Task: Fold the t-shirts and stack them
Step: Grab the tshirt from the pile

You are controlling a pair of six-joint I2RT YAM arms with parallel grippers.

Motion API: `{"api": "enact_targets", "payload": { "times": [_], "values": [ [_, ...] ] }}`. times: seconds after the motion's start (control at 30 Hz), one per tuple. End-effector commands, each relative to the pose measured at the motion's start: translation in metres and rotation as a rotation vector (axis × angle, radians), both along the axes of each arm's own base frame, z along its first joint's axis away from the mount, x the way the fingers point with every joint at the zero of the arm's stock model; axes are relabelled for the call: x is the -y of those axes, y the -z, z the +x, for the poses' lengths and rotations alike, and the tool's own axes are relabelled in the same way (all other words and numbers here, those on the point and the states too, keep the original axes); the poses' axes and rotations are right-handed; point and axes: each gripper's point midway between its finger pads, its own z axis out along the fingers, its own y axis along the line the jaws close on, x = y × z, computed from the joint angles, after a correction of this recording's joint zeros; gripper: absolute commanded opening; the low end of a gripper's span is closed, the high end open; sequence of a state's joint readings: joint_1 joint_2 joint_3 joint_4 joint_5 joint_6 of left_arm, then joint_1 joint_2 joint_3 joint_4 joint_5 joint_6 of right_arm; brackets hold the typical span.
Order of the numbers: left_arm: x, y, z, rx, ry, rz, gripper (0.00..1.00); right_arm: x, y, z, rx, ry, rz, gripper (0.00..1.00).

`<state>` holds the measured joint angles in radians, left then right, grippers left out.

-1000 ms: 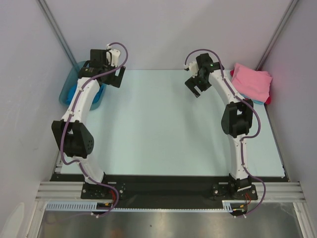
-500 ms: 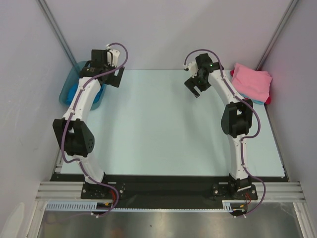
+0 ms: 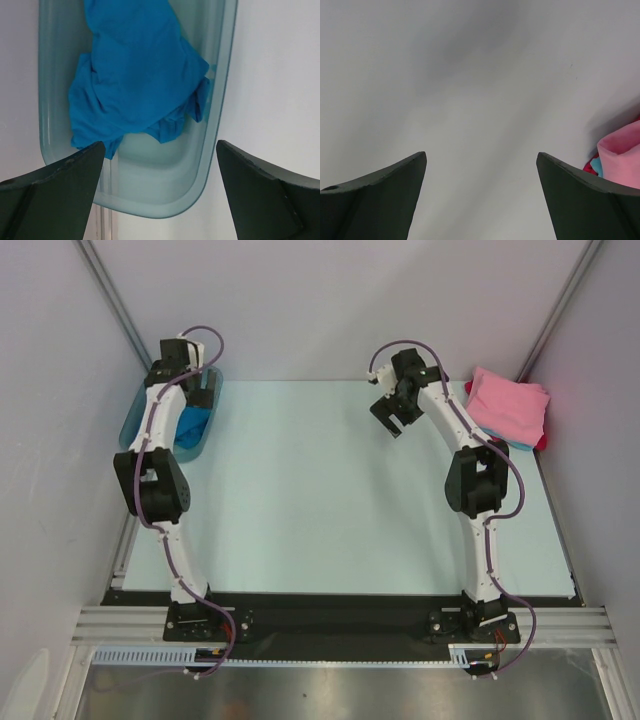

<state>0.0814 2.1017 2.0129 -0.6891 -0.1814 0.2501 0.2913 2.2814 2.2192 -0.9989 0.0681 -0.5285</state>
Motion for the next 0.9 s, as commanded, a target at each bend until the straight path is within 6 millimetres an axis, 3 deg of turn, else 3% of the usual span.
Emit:
{"api": "enact_targets", "payload": {
  "times": [0.0,0.33,0.87],
  "values": [
    [-0.007,-0.037,0.018,0.115,-0.047,-0.01,1.0,-0.001,-0.007,0.002,0.026,-0.006,-0.014,1.0],
    [0.0,-0.015,0.035,0.1,-0.008,-0.074,1.0,-0.003,-0.003,-0.003,0.018,-0.016,-0.042,1.0],
    [-0.003,0.001,0.038,0.077,-0.012,-0.097,1.0,-0.012,0.005,-0.005,0.005,-0.04,-0.049,1.0]
  ]
}}
